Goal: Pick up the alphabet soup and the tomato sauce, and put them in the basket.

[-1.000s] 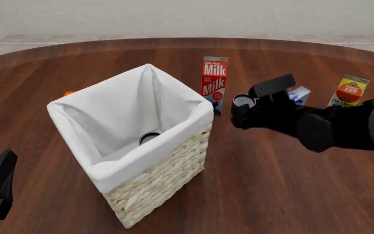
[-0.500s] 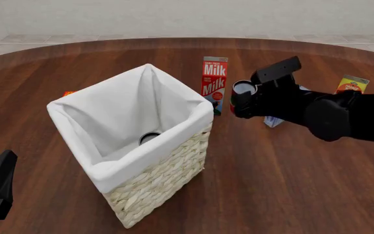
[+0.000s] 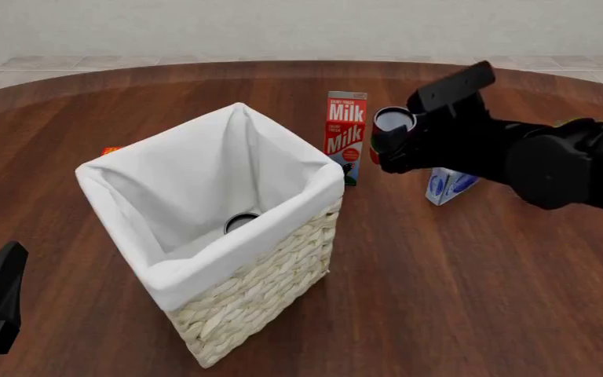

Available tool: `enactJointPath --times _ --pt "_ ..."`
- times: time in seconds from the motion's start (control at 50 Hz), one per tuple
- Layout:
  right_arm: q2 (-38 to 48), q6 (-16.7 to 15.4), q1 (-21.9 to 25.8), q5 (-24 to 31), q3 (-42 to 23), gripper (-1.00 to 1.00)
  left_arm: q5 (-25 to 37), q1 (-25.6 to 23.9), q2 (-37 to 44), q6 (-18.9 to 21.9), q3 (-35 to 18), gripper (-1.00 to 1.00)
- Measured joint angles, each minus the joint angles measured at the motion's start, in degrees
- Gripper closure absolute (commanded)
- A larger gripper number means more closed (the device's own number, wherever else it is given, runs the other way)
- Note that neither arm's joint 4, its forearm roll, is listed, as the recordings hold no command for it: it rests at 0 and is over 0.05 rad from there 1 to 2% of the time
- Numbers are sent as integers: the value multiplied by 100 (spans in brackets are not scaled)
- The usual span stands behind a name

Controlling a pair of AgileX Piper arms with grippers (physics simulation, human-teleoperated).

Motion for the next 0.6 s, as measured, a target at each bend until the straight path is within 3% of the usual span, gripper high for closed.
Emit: enactJointPath --times 0.6 --pt "-291 -250 241 498 -511 100 0 0 0 0 0 -100"
